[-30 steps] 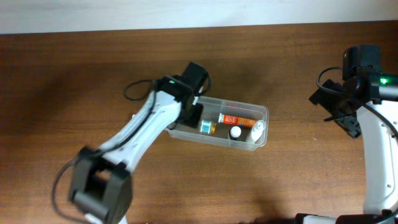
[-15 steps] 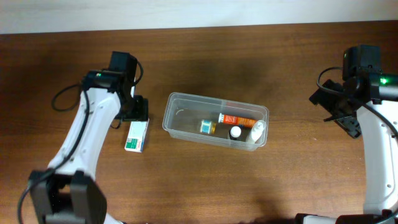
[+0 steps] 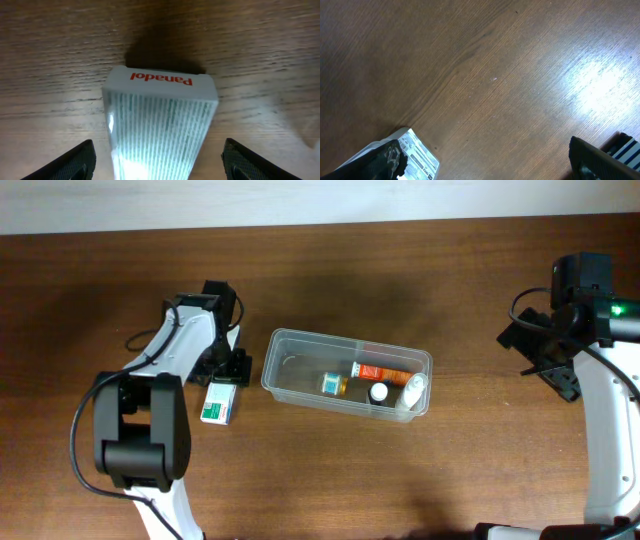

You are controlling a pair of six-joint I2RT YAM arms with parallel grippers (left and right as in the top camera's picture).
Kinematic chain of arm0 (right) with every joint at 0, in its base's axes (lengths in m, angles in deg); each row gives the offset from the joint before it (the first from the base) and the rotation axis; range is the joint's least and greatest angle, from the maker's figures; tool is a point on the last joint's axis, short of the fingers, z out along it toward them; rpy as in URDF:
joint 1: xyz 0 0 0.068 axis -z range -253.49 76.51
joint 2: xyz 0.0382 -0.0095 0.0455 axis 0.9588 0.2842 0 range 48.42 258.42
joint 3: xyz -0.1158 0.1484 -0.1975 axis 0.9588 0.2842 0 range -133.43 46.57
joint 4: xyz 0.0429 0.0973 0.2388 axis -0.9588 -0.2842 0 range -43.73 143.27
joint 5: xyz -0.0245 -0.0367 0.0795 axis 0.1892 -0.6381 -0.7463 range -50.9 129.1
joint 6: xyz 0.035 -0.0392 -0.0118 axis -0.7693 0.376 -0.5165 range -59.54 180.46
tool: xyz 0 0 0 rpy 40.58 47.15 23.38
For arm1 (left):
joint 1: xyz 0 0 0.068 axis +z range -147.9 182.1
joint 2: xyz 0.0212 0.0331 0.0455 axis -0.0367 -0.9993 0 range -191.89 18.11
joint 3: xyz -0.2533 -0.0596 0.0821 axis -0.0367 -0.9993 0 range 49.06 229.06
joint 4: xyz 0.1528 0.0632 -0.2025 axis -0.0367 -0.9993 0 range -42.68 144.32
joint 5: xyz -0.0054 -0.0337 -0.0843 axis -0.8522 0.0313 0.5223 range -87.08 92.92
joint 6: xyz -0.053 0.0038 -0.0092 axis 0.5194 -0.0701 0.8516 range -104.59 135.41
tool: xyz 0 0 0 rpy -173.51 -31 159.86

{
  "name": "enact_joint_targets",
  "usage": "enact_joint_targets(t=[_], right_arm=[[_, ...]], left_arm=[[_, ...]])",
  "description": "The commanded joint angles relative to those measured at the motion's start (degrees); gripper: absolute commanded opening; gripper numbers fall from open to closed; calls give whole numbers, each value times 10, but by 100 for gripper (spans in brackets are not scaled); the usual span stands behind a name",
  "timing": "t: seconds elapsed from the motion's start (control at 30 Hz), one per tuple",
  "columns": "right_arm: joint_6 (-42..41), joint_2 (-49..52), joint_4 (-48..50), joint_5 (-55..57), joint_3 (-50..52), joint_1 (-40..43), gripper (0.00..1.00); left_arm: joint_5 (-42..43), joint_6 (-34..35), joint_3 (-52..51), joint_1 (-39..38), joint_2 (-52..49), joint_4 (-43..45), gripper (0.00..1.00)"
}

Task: Pack container
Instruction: 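Move the left gripper to the white-green box and grasp it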

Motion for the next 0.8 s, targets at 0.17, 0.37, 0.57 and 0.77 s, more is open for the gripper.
enact_joint_targets(t=[0.17, 0.37, 0.57, 0.77], right_arm=[[-4, 0, 0, 1, 0, 4, 98], [-4, 0, 0, 1, 0, 4, 98], [-4, 0, 0, 1, 0, 4, 98], [-4, 0, 0, 1, 0, 4, 98]], left_arm=[[6, -21, -9, 7, -38, 3, 52], [6, -21, 17, 28, -28, -28, 40], [16, -24, 173, 17, 45, -127, 36], [79, -156, 225, -77, 120, -87, 35]])
